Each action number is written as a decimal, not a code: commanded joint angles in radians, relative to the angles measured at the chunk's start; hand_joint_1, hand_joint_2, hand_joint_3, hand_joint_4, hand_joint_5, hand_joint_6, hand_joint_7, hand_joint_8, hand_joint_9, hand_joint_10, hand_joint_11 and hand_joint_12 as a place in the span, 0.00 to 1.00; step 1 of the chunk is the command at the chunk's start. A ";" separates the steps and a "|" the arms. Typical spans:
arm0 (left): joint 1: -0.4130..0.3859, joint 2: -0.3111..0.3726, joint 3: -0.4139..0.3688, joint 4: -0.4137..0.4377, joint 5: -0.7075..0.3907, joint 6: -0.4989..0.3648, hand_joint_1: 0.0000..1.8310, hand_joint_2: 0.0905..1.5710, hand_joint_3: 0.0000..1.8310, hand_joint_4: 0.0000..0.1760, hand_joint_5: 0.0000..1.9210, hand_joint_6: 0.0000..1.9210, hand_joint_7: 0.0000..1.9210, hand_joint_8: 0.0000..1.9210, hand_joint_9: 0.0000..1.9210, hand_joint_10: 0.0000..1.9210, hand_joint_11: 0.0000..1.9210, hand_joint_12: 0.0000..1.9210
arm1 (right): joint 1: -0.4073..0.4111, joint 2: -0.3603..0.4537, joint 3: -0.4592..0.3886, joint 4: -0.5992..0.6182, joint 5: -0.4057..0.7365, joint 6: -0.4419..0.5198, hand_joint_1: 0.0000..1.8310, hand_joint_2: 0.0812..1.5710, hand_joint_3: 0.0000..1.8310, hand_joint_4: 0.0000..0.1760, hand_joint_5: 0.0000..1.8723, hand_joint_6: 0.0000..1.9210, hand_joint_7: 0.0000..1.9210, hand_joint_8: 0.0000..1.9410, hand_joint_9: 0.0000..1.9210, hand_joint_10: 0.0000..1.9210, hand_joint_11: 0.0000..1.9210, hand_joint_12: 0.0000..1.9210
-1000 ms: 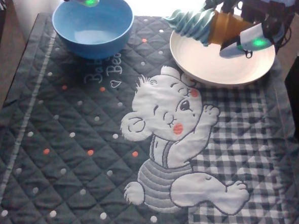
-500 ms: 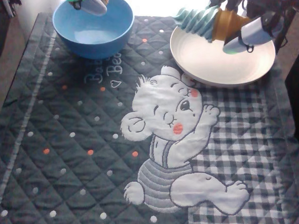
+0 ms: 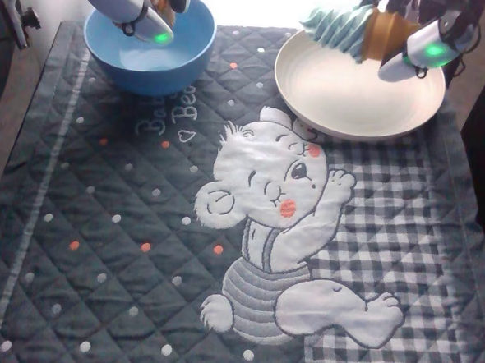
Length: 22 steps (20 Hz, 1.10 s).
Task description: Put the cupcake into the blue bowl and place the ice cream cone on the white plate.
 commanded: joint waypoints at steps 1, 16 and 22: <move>-0.007 -0.001 0.003 -0.018 -0.052 -0.005 0.76 0.67 0.00 0.00 0.53 0.43 0.55 0.40 0.52 0.59 0.44 0.55 | 0.018 0.001 0.005 0.018 0.101 0.001 0.69 0.66 0.00 0.00 0.51 0.52 0.66 0.29 0.77 0.10 0.64 0.53; 0.000 0.004 0.000 0.023 -0.048 -0.005 0.55 0.57 0.00 0.12 0.33 0.00 0.27 0.00 0.27 0.00 0.06 0.51 | 0.018 0.002 -0.001 0.017 0.101 -0.008 0.36 0.44 0.00 0.49 0.06 0.00 0.12 0.00 0.12 0.00 0.00 0.50; -0.008 0.031 -0.027 0.026 -0.068 -0.005 0.55 0.55 0.00 0.27 0.30 0.00 0.25 0.00 0.27 0.01 0.07 0.50 | 0.018 0.002 -0.014 0.018 0.101 -0.007 0.38 0.44 0.00 0.71 0.03 0.00 0.06 0.00 0.05 0.00 0.00 0.35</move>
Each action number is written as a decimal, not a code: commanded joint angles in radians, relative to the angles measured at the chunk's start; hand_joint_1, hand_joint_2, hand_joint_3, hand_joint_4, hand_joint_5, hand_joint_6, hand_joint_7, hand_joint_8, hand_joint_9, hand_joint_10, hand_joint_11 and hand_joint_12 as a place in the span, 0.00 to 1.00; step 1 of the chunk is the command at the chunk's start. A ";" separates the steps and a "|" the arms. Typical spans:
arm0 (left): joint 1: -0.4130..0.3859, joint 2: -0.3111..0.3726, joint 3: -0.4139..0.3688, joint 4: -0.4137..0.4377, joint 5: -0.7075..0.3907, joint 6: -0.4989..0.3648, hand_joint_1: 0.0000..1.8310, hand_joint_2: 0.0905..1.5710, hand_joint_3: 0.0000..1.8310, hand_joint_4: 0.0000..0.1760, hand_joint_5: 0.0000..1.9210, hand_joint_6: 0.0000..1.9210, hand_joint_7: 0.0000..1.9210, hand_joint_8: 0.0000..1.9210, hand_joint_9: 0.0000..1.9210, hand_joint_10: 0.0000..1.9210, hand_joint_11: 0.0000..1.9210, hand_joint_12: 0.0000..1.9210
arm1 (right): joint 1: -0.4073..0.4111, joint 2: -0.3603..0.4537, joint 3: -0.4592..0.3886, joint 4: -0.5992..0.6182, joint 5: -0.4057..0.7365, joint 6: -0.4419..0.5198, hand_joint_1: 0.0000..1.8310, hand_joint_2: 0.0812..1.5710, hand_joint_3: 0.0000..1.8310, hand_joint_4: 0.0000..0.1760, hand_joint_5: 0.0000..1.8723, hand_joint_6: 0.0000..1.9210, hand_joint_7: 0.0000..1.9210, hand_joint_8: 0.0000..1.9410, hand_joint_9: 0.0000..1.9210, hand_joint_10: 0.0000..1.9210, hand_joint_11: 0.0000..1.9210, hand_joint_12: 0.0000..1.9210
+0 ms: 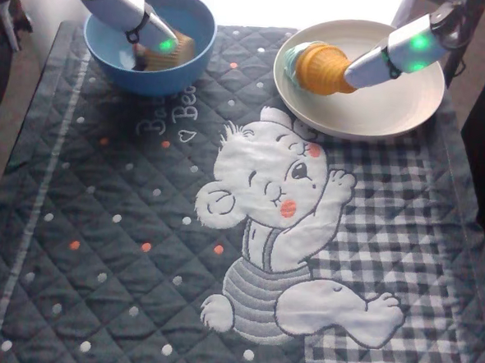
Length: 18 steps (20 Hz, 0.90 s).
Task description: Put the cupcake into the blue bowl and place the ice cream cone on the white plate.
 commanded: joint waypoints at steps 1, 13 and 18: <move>-0.020 0.006 -0.003 -0.018 -0.051 -0.004 0.56 0.54 0.00 0.29 0.30 0.00 0.26 0.00 0.28 0.00 0.07 0.52 | 0.018 0.002 0.000 0.018 0.106 0.004 0.38 0.43 0.00 0.71 0.03 0.00 0.06 0.00 0.05 0.00 0.00 0.34; -0.043 0.060 -0.042 -0.027 -0.082 -0.004 0.55 0.51 0.00 0.37 0.32 0.00 0.25 0.00 0.24 0.00 0.05 0.43 | 0.018 0.013 -0.018 0.018 0.124 0.004 0.39 0.44 0.00 0.71 0.03 0.00 0.07 0.01 0.05 0.00 0.00 0.30; -0.047 0.088 -0.063 -0.038 -0.103 -0.004 0.55 0.51 0.00 0.34 0.30 0.00 0.25 0.00 0.24 0.00 0.03 0.45 | 0.018 0.042 -0.051 0.018 0.164 0.004 0.40 0.44 0.00 0.69 0.04 0.00 0.06 0.00 0.05 0.00 0.00 0.34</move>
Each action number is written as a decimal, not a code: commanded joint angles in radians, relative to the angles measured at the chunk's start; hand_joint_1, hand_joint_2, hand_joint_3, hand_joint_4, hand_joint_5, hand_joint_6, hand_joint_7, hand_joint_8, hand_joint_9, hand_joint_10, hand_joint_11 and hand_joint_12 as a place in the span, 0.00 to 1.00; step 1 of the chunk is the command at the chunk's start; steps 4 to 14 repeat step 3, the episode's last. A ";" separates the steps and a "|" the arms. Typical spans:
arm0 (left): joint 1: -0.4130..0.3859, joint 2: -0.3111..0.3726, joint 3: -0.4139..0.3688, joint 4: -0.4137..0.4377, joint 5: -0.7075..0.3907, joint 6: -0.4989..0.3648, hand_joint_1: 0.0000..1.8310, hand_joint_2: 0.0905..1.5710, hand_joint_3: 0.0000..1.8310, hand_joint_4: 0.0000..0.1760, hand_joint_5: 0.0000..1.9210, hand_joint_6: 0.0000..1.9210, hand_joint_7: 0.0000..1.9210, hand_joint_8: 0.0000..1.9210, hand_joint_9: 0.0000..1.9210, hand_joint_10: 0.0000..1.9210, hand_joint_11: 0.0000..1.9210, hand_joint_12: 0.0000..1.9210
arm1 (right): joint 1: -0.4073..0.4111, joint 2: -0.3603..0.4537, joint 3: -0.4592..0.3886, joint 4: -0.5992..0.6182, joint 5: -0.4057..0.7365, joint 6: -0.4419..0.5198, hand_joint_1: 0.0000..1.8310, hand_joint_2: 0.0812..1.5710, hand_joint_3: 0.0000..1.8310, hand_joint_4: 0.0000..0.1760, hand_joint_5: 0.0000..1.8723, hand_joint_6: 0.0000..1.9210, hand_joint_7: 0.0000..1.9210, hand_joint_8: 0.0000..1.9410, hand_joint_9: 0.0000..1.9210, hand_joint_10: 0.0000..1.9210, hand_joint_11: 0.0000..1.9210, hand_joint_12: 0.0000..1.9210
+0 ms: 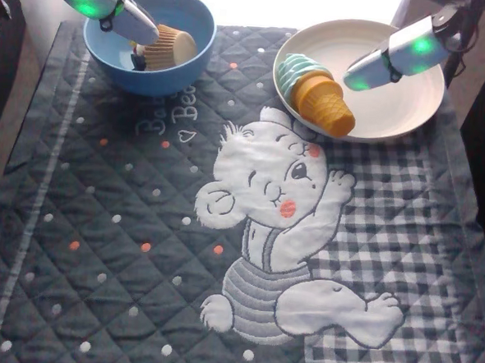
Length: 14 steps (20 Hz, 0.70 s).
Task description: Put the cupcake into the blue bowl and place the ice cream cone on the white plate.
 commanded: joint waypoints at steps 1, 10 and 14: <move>-0.021 0.011 -0.004 -0.042 -0.059 0.007 0.55 0.51 0.00 0.32 0.30 0.00 0.24 0.00 0.23 0.00 0.03 0.45 | 0.018 0.009 -0.007 0.018 0.135 0.004 0.41 0.45 0.00 0.70 0.03 0.00 0.06 0.00 0.03 0.00 0.00 0.30; -0.020 0.029 -0.016 -0.073 -0.079 0.028 0.56 0.52 0.00 0.05 0.29 0.00 0.23 0.00 0.22 0.00 0.01 0.44 | 0.018 0.031 -0.031 0.022 0.169 0.004 0.41 0.44 0.00 0.74 0.04 0.00 0.06 0.00 0.04 0.00 0.00 0.43; -0.020 0.029 -0.016 -0.073 -0.079 0.028 0.56 0.52 0.00 0.05 0.29 0.00 0.23 0.00 0.22 0.00 0.01 0.44 | 0.018 0.031 -0.031 0.022 0.169 0.004 0.41 0.44 0.00 0.74 0.04 0.00 0.06 0.00 0.04 0.00 0.00 0.43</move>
